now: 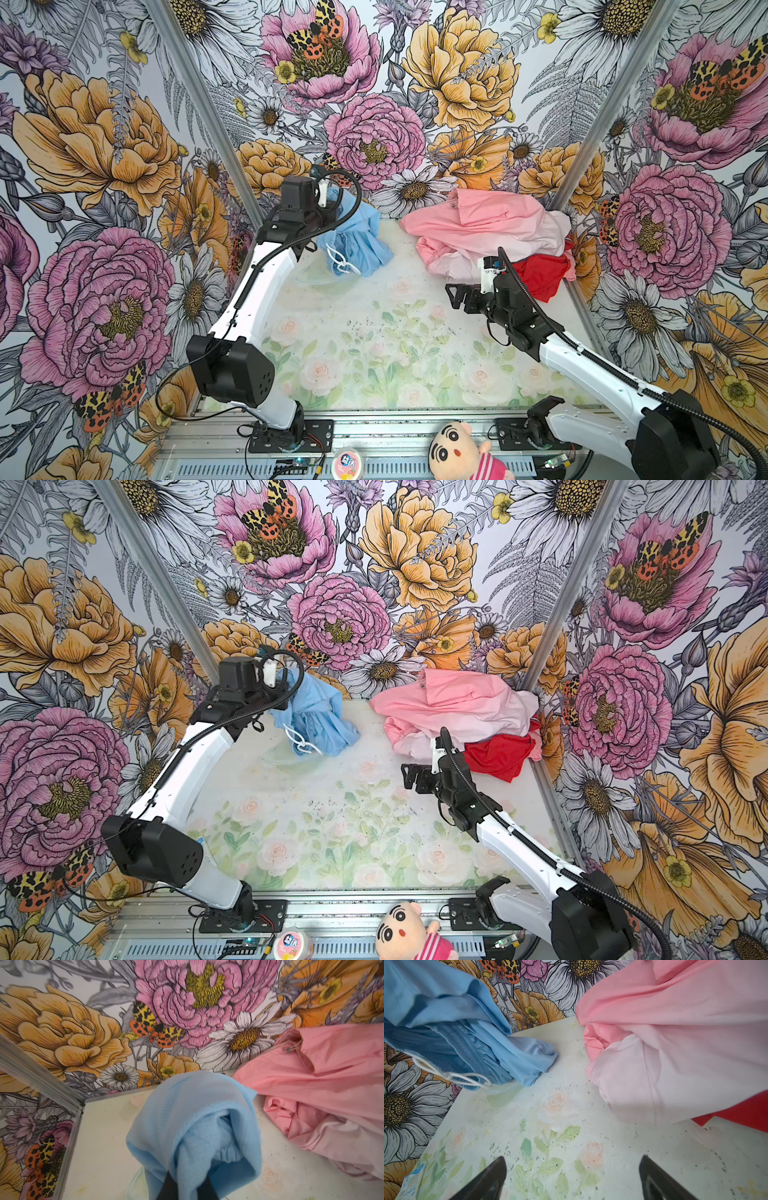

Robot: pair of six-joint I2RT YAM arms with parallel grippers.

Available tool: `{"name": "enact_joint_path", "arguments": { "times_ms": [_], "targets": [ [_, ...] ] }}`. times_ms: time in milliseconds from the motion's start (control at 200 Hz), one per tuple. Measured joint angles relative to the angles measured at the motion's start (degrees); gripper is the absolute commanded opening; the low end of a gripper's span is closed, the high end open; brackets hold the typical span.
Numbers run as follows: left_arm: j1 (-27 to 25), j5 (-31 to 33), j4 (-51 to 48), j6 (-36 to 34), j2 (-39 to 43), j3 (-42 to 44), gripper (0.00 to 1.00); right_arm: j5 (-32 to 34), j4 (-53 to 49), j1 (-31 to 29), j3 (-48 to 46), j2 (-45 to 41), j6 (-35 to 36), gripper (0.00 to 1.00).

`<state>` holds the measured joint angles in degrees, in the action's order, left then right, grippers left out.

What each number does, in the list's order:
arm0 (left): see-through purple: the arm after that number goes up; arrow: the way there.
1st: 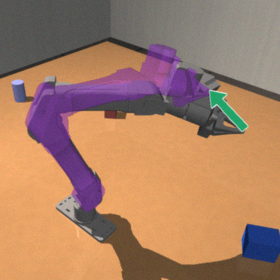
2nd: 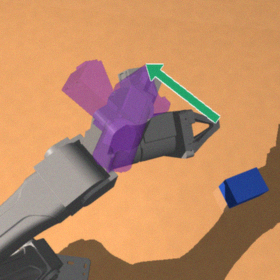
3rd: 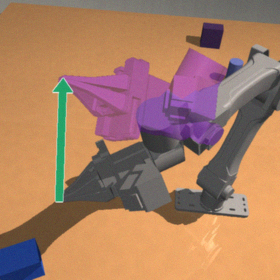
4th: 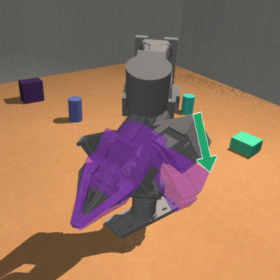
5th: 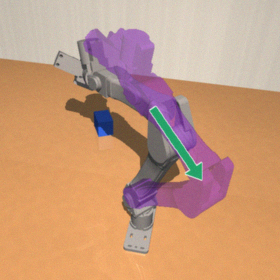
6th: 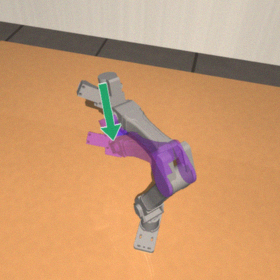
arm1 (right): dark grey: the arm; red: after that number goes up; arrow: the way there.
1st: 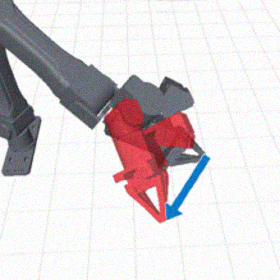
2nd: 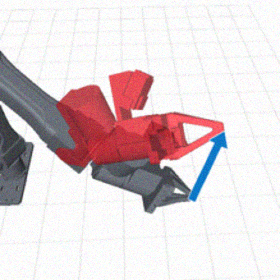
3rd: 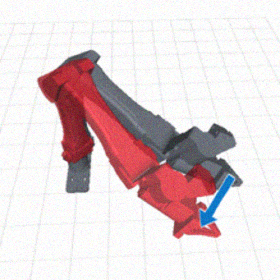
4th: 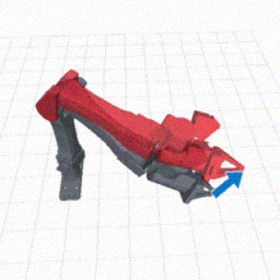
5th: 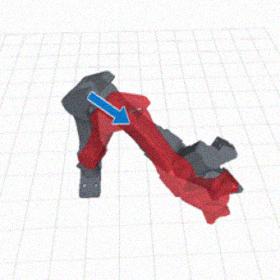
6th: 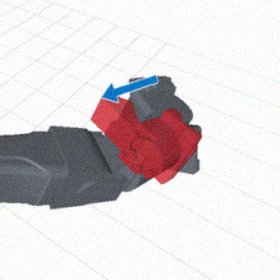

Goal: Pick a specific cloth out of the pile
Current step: 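Drag the shorts with the left gripper toward the far corner of the table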

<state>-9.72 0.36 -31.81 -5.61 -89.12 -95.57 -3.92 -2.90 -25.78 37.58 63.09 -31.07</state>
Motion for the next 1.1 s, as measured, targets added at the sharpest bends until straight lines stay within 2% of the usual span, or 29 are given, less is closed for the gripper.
{"name": "enact_joint_path", "arguments": {
  "times_ms": [170,475,626,861,1101],
  "targets": [
    [1.7,1.4,1.0,0.3,1.8,-3.0,0.0,-1.1,1.0,0.0,0.9,0.4,-0.6,1.0],
    [1.7,3.9,-0.2,1.5,3.4,-5.4,0.0,-1.4,2.0,0.0,1.0,0.4,-1.0,1.0],
    [1.8,6.4,0.3,1.5,3.9,-11.4,0.0,-1.9,2.5,0.0,1.0,0.8,-1.0,0.99],
    [3.8,13.7,4.4,-0.6,-1.1,-24.5,0.0,-2.3,3.0,0.0,1.2,1.6,-1.5,1.0],
    [4.2,17.0,5.6,-1.0,-6.4,-26.6,0.0,-2.1,3.0,0.0,1.2,1.2,-1.5,0.99]
  ]
}}
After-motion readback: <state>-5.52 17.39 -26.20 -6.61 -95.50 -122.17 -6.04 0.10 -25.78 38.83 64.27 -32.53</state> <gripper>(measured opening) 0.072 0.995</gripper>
